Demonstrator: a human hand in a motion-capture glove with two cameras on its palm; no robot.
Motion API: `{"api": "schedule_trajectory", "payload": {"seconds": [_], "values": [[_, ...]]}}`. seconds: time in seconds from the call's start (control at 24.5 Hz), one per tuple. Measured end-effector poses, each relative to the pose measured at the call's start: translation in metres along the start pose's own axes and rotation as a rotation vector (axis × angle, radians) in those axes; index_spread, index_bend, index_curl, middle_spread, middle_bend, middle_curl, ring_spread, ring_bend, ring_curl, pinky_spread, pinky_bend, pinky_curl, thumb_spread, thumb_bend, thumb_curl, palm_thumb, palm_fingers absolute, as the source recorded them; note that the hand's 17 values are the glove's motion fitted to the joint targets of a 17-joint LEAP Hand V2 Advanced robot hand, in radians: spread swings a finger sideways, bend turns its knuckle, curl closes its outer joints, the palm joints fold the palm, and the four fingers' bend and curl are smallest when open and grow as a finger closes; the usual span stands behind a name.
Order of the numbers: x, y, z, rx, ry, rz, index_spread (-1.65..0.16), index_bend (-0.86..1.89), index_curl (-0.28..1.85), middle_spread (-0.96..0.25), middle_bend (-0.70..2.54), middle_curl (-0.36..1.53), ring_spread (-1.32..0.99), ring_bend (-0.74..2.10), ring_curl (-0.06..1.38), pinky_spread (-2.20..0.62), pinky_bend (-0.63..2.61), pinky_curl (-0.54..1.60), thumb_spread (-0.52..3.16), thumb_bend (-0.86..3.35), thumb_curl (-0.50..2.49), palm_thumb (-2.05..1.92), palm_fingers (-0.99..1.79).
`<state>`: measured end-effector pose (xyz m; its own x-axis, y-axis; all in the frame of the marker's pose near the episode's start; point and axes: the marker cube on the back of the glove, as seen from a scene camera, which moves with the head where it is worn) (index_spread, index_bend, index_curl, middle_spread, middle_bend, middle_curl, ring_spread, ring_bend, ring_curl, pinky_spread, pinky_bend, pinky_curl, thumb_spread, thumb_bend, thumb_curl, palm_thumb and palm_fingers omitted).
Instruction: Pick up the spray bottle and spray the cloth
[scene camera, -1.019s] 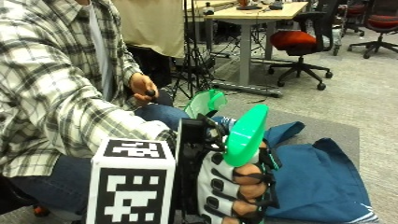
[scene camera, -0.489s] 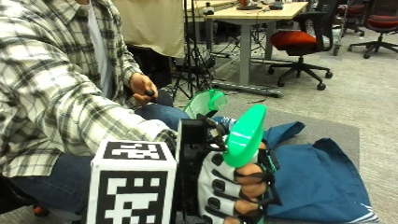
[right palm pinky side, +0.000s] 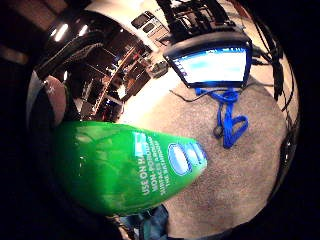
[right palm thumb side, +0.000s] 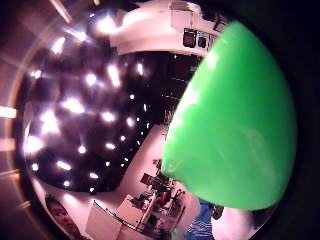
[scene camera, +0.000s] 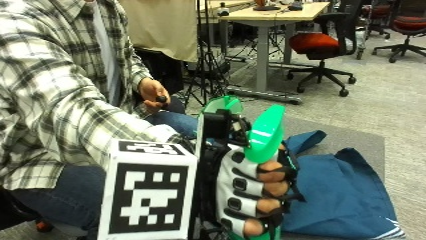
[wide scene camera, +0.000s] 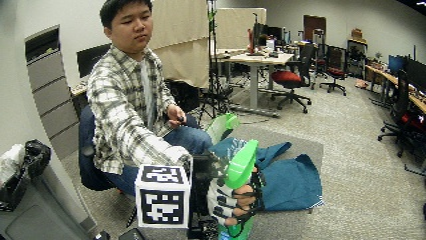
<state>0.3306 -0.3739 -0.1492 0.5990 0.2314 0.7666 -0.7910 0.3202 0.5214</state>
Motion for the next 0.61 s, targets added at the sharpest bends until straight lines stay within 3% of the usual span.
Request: {"api": "schedule_trajectory", "payload": {"seconds": [0.61], "values": [[-0.061,0.025,0.013,-0.166,0.253,-0.37,-0.26,0.38,0.64,-0.15,0.65,0.55,-0.16,0.61,0.52,-0.13,0.36,0.4,0.2,-0.03,0.77,1.08,1.25]]}}
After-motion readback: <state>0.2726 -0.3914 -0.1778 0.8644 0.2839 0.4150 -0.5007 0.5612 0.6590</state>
